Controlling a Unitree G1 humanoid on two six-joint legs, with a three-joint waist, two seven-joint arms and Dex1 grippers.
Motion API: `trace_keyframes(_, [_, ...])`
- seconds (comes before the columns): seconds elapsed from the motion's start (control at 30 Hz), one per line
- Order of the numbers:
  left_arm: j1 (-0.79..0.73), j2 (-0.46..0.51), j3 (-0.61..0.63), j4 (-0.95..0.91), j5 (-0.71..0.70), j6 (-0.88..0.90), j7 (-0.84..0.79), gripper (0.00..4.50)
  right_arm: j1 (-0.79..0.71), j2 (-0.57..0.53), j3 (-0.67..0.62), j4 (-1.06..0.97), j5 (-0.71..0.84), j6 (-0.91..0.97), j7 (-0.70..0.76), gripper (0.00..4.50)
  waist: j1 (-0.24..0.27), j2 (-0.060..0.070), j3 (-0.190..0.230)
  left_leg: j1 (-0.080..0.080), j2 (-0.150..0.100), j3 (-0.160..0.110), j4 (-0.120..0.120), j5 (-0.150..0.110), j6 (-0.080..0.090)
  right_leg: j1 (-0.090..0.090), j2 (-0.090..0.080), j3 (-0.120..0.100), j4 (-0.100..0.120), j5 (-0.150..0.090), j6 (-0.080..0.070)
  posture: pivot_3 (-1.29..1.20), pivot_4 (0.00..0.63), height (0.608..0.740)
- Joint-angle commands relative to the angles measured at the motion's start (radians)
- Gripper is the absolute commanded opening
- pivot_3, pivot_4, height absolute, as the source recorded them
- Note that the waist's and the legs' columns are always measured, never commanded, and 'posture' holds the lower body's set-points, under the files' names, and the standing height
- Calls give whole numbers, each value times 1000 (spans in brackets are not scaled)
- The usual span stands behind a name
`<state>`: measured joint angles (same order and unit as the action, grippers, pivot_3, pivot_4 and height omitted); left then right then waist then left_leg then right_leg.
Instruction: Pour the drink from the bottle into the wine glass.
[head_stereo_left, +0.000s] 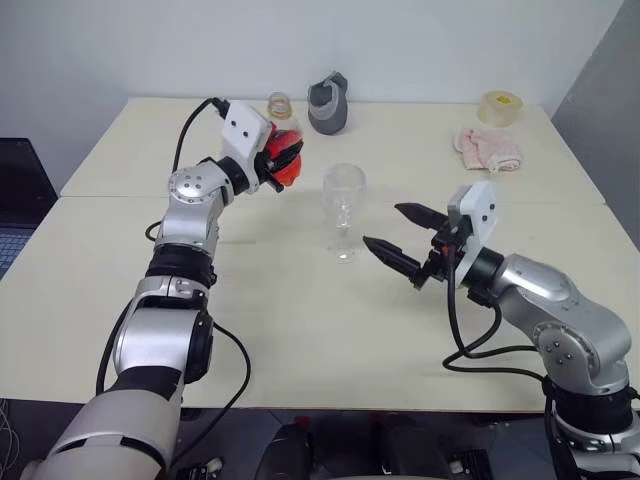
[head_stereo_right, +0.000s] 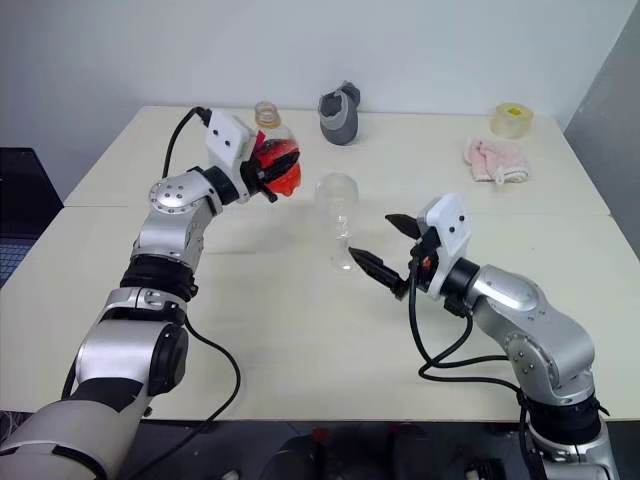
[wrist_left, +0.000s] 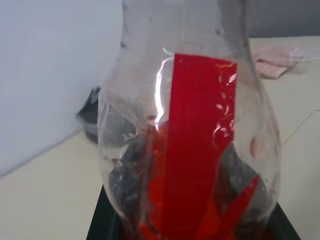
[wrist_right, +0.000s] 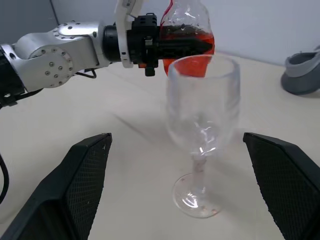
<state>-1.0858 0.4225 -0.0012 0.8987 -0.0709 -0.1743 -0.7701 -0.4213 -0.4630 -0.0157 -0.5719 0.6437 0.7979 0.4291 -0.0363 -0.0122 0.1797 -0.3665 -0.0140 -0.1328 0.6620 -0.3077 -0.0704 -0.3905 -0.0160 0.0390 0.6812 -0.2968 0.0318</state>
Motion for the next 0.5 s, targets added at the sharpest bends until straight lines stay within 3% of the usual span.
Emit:
trace_keyframes(0.03, [-96,-1,-23,70,28,-90,-62,1133,-50,9,-28,-3,16,23,-34,4500,1,0,0,0,0,0,0,0,0,0,0,0,0,0,0,0,150,740])
trace_keyframes(0.17, [-172,3,-40,160,61,-178,-105,1133,-89,21,-25,-1,15,52,-69,4500,0,-1,0,-3,-1,0,0,0,0,-3,0,0,1,0,0,0,150,740])
trace_keyframes(0.3, [-222,11,-53,225,101,-262,-114,1133,-108,27,-19,3,3,58,-90,4500,-8,-1,0,-16,-4,0,4,2,0,-18,-3,0,6,0,0,0,150,740])
trace_keyframes(0.5, [-273,39,-63,273,146,-370,-106,1133,-122,39,-7,12,-13,51,-107,4500,-19,-1,1,-17,-8,-1,3,4,2,-20,-7,2,8,0,0,0,150,740])
